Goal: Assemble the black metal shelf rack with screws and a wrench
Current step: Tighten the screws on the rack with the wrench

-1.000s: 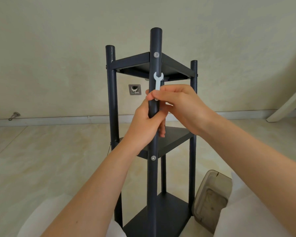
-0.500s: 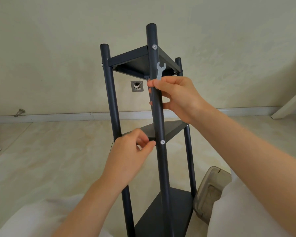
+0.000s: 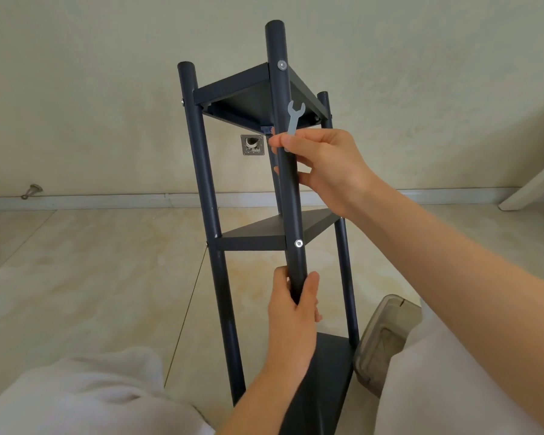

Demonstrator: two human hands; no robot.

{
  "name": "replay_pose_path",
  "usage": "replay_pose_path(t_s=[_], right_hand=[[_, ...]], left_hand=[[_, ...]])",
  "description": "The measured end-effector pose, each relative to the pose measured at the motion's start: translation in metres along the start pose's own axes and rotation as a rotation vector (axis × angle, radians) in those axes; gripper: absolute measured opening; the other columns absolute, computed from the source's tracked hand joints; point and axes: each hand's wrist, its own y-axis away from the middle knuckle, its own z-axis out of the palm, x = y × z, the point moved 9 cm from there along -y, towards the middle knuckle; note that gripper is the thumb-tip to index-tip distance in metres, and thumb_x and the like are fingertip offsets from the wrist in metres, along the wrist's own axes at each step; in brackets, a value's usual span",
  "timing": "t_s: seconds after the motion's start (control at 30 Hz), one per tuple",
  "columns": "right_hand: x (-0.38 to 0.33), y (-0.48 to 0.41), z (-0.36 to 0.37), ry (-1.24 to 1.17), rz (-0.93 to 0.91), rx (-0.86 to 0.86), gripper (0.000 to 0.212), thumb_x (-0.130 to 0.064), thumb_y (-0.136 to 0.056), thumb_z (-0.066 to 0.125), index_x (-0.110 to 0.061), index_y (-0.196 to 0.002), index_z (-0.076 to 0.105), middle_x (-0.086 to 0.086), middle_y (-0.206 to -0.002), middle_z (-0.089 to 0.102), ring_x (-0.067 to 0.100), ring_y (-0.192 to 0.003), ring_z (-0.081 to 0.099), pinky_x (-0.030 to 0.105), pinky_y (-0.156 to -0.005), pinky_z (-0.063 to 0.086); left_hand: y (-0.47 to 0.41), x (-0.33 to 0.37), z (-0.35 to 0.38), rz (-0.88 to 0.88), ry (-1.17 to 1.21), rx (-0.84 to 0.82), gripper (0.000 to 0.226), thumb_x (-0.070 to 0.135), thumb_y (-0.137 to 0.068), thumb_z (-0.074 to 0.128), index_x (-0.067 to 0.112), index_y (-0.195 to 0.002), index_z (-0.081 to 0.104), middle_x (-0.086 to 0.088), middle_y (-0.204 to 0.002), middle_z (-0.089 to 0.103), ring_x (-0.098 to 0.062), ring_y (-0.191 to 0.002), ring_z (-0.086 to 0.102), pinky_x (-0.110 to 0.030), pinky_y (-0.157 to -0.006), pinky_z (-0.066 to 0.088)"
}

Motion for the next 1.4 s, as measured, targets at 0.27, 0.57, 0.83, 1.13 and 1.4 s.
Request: replay_pose_path(t_s=[0.27,0.57,0.83,1.13,1.4], right_hand=[[0.002,0.008,0.014,0.030,-0.093,-0.063,0.014,-0.013,-0.094,0.063,-0.013,-0.095,0.077,0.007,-0.118,0.069,0.021,-0.111,0.061,0.048,-0.098,0.053],[0.003,0.004,0.015,0.075,-0.158,-0.081,0.016,-0.012,-0.094,0.063,-0.018,-0.099,0.076,-0.015,-0.116,0.066,0.010,-0.137,0.043,0.042,-0.115,0.037],[0.015,0.026,-0.013,0.357,-0.141,0.060,0.016,-0.018,-0.094,0.062,-0.016,-0.093,0.078,-0.010,-0.108,0.071,-0.013,-0.096,0.060,0.006,-0.088,0.044],[0.094,0.095,-0.034,0.586,0.028,0.192,0.024,-0.017,-0.102,0.049,-0.016,-0.096,0.071,-0.006,-0.087,0.061,-0.001,-0.074,0.056,0.005,-0.067,0.040],[0.156,0.107,-0.012,0.645,0.153,0.144,0.023,-0.019,-0.101,0.051,-0.017,-0.096,0.073,-0.011,-0.091,0.066,-0.005,-0.068,0.058,-0.003,-0.066,0.038]], left_hand=[[-0.003,0.003,-0.024,0.221,-0.137,0.281,0.037,0.068,-0.082,0.044,0.032,-0.086,0.052,0.015,-0.067,0.058,-0.007,-0.054,0.057,-0.019,-0.050,0.049],[-0.015,0.011,-0.044,0.335,-0.263,0.330,0.037,0.069,-0.085,0.041,0.034,-0.084,0.051,0.021,-0.067,0.057,-0.002,-0.053,0.055,-0.011,-0.046,0.041],[-0.019,0.010,-0.046,0.376,-0.256,0.326,0.047,0.076,-0.088,0.035,0.033,-0.089,0.054,0.020,-0.068,0.057,-0.006,-0.054,0.056,-0.013,-0.046,0.042],[-0.019,0.011,-0.056,0.401,-0.244,0.380,0.054,0.068,-0.095,0.026,0.025,-0.092,0.058,0.023,-0.068,0.057,-0.006,-0.059,0.060,-0.013,-0.047,0.045],[-0.036,0.005,-0.072,0.314,-0.199,0.343,0.049,0.065,-0.090,0.035,0.021,-0.086,0.056,0.017,-0.057,0.051,-0.009,-0.048,0.051,-0.017,-0.046,0.041]])
